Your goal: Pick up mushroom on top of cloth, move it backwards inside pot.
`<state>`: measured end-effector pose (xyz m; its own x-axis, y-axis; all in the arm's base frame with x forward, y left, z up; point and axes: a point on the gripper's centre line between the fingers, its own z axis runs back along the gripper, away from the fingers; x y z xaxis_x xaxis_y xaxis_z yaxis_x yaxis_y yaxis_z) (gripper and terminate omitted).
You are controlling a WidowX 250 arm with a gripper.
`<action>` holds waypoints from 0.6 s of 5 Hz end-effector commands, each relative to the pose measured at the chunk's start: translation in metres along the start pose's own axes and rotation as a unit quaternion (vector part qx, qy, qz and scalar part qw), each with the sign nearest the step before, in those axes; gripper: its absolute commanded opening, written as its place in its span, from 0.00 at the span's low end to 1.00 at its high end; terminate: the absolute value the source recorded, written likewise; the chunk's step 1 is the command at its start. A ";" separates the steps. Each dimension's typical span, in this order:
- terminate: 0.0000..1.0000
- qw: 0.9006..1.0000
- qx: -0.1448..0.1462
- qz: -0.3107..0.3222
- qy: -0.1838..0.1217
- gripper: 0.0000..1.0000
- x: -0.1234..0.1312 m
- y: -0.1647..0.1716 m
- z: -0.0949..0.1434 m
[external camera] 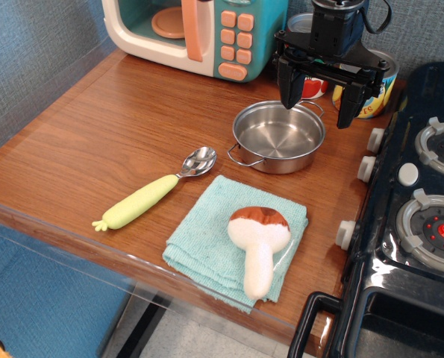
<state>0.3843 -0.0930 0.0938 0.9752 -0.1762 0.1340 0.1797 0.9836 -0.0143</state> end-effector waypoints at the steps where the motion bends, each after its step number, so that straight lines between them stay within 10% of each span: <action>1: 0.00 1.000 0.000 0.000 0.000 1.00 0.000 0.000 0.000; 3: 0.00 1.000 0.010 0.004 -0.009 1.00 -0.060 -0.023 0.017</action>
<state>0.3141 -0.1045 0.0863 0.9808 -0.1703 0.0954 0.1699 0.9854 0.0125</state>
